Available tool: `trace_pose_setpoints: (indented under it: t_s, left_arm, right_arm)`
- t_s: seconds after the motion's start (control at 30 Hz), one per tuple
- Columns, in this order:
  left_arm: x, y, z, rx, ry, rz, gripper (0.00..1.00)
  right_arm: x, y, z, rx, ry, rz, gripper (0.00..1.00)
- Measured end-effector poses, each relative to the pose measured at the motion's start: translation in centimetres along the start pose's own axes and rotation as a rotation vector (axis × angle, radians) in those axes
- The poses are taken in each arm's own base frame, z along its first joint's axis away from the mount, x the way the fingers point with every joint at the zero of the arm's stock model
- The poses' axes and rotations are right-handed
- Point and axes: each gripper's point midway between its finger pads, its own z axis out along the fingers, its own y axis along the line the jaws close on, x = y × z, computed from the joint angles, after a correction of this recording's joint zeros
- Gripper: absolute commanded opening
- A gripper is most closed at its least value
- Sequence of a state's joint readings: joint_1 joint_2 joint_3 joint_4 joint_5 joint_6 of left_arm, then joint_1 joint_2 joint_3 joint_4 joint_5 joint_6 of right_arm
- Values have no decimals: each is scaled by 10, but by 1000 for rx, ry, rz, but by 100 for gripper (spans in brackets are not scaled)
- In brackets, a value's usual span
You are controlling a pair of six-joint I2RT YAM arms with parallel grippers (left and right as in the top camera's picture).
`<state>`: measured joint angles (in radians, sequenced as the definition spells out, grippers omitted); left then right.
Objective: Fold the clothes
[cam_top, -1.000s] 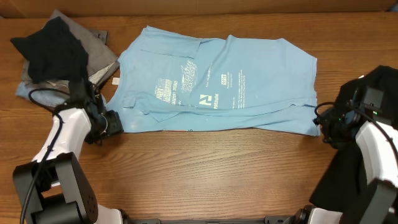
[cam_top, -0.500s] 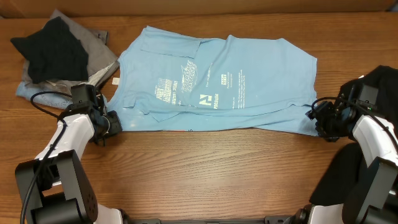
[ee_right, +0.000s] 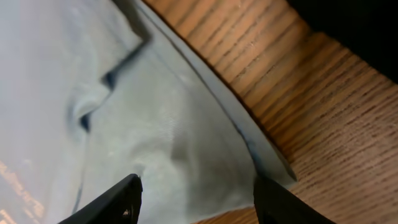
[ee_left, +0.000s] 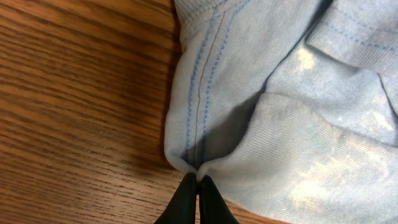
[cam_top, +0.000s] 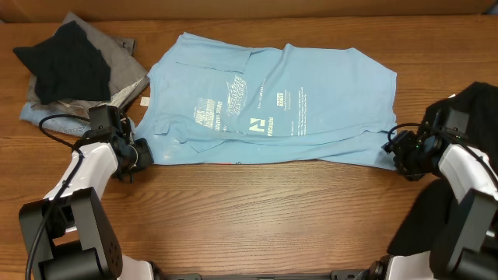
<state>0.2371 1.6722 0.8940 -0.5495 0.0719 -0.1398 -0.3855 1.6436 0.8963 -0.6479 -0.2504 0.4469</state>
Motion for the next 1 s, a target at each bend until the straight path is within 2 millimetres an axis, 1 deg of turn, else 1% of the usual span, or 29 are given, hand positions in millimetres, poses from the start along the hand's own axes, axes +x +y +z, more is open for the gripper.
trace_pose_setpoints:
  t_s: [0.07,0.13,0.2,0.23,0.3,0.4,0.5,0.57,0.67,0.8,0.9,1.0]
  left_arm:
    - [0,0,0,0,0,0,4]
    - [0,0,0,0,1,0,4]
    - [1,0,0,0,3,0,4]
    - [1,0,0,0,4,0,4]
    - [2,0,0,-1,8,-1,4]
    - [7,1,0,-4,29,-2,4]
    - [19,6,-1,-13,82,-16,4]
    - [27,11,-4,-19,119,-36,4]
    - [30,23,-13,-30,159,-82,4]
    - [24,42,-30,-58,167,-139,4]
    - [18,51,-41,-77,138,-162,4]
    - [16,58,-50,-105,125,-188,4]
  right_arm:
    - [3,-5,9,16,25,8,55]
    - [1,-5,13,20,30,4,29]
    - [-1,-9,18,30,34,21,7]
    - [-1,-9,18,29,36,21,4]
    - [-2,-9,19,31,38,24,4]
    - [3,-12,17,50,64,33,4]
    - [23,-24,9,120,145,58,4]
    - [36,-32,-1,173,191,77,4]
    - [47,-37,-29,227,213,91,4]
    - [50,-34,-74,249,157,79,4]
    - [55,-39,-93,282,127,74,4]
    - [61,-48,-102,328,127,73,4]
